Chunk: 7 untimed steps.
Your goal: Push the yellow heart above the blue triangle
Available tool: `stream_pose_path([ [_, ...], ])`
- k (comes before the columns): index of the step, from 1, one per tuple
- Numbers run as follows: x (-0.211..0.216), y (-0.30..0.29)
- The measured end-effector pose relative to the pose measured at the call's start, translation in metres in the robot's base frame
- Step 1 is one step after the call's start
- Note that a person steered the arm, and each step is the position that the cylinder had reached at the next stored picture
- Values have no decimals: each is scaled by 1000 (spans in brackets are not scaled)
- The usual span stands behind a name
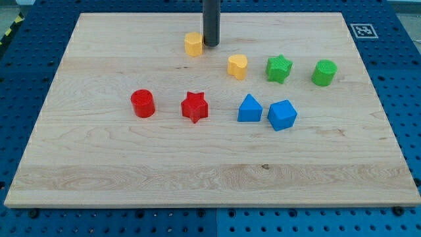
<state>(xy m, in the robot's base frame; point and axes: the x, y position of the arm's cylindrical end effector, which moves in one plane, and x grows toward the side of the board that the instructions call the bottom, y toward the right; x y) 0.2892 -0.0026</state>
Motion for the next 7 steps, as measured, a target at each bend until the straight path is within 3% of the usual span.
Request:
stream_pose_path([
  [3, 16, -27],
  [5, 74, -9],
  [7, 83, 21],
])
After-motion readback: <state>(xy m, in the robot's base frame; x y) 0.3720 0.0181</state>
